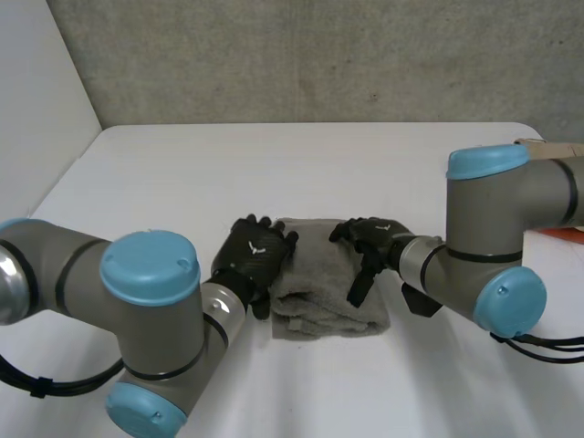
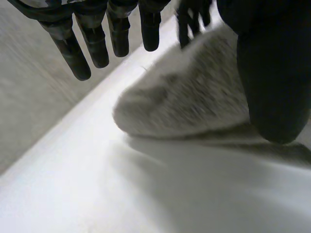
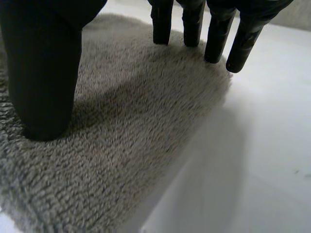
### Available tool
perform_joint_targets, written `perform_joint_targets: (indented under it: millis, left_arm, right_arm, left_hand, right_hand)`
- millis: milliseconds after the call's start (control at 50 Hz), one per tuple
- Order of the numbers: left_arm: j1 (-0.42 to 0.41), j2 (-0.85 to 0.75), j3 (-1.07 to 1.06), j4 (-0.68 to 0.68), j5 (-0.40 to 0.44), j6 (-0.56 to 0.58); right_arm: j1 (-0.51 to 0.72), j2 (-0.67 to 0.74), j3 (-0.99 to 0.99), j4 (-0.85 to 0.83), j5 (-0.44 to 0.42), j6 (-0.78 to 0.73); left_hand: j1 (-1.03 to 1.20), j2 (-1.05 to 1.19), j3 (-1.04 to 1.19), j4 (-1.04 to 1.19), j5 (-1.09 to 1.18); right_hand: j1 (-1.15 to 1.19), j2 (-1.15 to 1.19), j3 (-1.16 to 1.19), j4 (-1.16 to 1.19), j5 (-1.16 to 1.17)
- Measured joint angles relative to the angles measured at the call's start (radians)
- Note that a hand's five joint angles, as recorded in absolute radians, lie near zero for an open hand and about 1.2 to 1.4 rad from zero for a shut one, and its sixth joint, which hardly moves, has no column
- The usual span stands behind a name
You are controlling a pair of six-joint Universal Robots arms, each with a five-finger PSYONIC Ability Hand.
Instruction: Fold the laundry.
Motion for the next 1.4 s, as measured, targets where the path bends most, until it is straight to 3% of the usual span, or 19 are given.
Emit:
perform_joint_targets:
  millis: [240, 460, 600, 800, 1000, 1100, 1200, 1400]
  left_arm:
    - [0.049, 0.085, 0.118, -0.004, 0.012, -0.052]
    - [0.000, -0.127, 0.297, -0.175, 0.013, -0.218]
    - [-0.008, -0.190, 0.314, -0.241, 0.006, -0.215]
    - [0.008, -0.197, 0.290, -0.256, -0.003, -0.121]
    - [0.005, -0.104, 0.311, -0.249, 0.011, -0.126]
    - [0.007, -0.026, 0.348, -0.254, 0.057, -0.160]
    - [0.026, 0.025, 0.419, -0.322, 0.156, -0.199]
    - [0.079, 0.034, 0.547, -0.500, 0.266, -0.285]
  right_arm:
    - [0.006, 0.009, 0.028, -0.025, 0.043, -0.045]
    - [0.020, -0.027, 0.092, -0.091, 0.077, -0.096]
    - [0.024, -0.031, 0.099, -0.098, 0.085, -0.101]
    - [0.024, -0.044, 0.116, -0.112, 0.102, -0.156]
    - [0.032, -0.197, 0.266, -0.236, 0.140, -0.262]
    - [0.056, -0.320, 0.408, -0.349, 0.146, -0.310]
    - [0.111, -0.403, 0.584, -0.469, 0.151, -0.339]
    - [0.151, -0.345, 0.689, -0.601, 0.180, -0.329]
  left_hand:
    - [0.000, 0.000, 0.000, 0.000, 0.000]
    - [0.000, 0.000, 0.000, 0.000, 0.000]
    - [0.000, 0.000, 0.000, 0.000, 0.000]
    - [0.000, 0.000, 0.000, 0.000, -0.001]
    - [0.000, 0.000, 0.000, 0.000, 0.000]
    - [0.000, 0.000, 0.000, 0.000, 0.000]
    - [0.000, 0.000, 0.000, 0.000, 0.000]
    - [0.000, 0.000, 0.000, 0.000, 0.000]
  right_hand:
    - [-0.015, 0.000, 0.000, 0.000, 0.000]
    - [-0.017, 0.000, 0.000, 0.000, -0.004]
    - [-0.017, 0.000, 0.000, 0.000, -0.004]
    - [-0.017, 0.000, 0.000, 0.000, -0.008]
    - [-0.017, 0.000, 0.000, 0.000, -0.008]
    - [-0.017, 0.000, 0.000, 0.000, -0.008]
    - [-0.017, 0.000, 0.000, 0.000, -0.008]
    - [-0.017, 0.000, 0.000, 0.000, -0.008]
